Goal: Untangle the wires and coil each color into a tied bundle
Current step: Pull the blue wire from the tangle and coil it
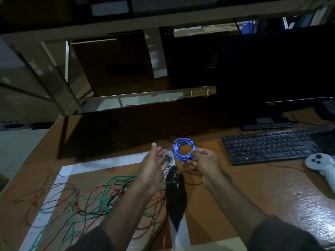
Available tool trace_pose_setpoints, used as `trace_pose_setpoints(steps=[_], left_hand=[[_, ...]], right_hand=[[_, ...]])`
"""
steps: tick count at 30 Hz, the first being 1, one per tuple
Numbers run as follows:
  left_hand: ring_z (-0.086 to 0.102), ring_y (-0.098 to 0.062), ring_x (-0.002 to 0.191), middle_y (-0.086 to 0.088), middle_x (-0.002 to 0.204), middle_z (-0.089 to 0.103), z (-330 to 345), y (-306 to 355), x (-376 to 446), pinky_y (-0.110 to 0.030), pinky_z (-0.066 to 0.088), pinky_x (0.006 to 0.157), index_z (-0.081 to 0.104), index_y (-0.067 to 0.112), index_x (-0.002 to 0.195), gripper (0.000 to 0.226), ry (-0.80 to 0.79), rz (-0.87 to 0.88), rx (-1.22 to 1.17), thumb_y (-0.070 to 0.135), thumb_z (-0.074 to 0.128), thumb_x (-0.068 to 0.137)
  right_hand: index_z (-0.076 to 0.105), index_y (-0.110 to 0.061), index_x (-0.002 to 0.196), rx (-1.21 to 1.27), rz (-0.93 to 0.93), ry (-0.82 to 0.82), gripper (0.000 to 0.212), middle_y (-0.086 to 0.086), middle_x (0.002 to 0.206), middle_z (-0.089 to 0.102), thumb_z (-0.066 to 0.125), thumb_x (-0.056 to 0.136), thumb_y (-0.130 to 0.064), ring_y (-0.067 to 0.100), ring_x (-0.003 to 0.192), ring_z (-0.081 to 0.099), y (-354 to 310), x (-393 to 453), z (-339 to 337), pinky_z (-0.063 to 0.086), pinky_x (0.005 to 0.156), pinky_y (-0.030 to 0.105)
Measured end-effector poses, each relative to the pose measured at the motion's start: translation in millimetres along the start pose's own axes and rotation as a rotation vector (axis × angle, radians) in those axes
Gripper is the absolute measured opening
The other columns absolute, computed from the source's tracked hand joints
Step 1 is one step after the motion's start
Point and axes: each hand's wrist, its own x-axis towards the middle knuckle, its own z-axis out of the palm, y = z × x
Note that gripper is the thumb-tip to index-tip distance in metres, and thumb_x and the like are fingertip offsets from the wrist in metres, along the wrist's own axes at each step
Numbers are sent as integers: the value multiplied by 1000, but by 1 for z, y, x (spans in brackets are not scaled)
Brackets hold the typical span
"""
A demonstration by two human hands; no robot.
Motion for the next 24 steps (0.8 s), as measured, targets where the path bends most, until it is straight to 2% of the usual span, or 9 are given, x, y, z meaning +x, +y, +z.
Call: trace_pose_setpoints(steps=[2, 7, 10, 13, 15, 17, 19, 21, 24], left_hand=[[57, -17, 130, -7, 143, 58, 0, 2, -1, -39, 44, 114, 51, 9, 145, 55, -19, 29, -5, 48, 45, 106], [60, -15, 127, -5, 135, 63, 1, 4, -2, -38, 51, 107, 56, 11, 139, 47, -21, 60, -3, 44, 46, 107], [64, -14, 121, -5, 132, 66, 0, 4, -4, -40, 53, 106, 59, 10, 134, 43, -22, 57, -22, 42, 47, 107], [69, -15, 117, -5, 128, 69, -4, 4, -5, -43, 53, 107, 62, 10, 131, 40, -28, 65, -32, 40, 50, 106], [71, -18, 116, -8, 128, 71, -6, 5, -6, -44, 54, 106, 62, 9, 129, 39, -38, 69, -51, 38, 53, 105], [72, -22, 115, -11, 127, 72, -9, 8, -8, -44, 55, 104, 62, 7, 128, 37, -45, 77, -71, 35, 54, 105], [73, -26, 112, -14, 123, 74, -12, 13, -11, -42, 57, 99, 62, 4, 127, 37, -46, 84, -92, 33, 52, 106], [74, -26, 107, -16, 119, 75, -17, 18, -14, -36, 62, 90, 62, 3, 124, 36, -49, 98, -98, 32, 50, 107], [76, -22, 100, -16, 115, 76, -30, 25, -20, -31, 64, 81, 64, 4, 122, 35, -33, 121, -82, 33, 50, 107]], right_hand=[[65, -5, 102, -39, 29, 33, 14, 12, 81, 68, 73, 92, -8, 20, 61, 72, 4, 12, 4, 57, 56, 26], [63, -2, 111, -205, 47, 70, 22, 7, 74, 65, 71, 93, -12, 19, 57, 67, 20, 32, 17, 63, 77, 45], [66, -7, 114, -315, -16, 86, 28, 4, 84, 73, 74, 92, -21, 19, 66, 74, 27, 35, 17, 63, 78, 46], [66, -20, 90, -433, -60, 67, 10, -1, 83, 72, 75, 91, -24, 22, 83, 74, 25, 29, 15, 61, 85, 48], [65, -23, 80, -481, -82, 38, 13, 1, 85, 74, 74, 88, -22, 27, 87, 73, 27, 27, 11, 60, 86, 51], [70, -22, 90, -491, -79, 0, 5, 2, 93, 74, 73, 88, -22, 28, 91, 72, 31, 24, 6, 59, 88, 53], [69, -21, 110, -496, -84, -48, 23, 1, 100, 74, 72, 87, -22, 25, 95, 71, 36, 18, 2, 58, 90, 51], [68, -17, 115, -440, -76, -91, 31, 0, 101, 74, 72, 85, -20, 22, 94, 72, 36, 4, -3, 59, 92, 50], [64, -13, 117, -314, -38, -200, 24, 5, 109, 71, 67, 94, -9, 20, 96, 72, 31, -23, -6, 60, 91, 40]])
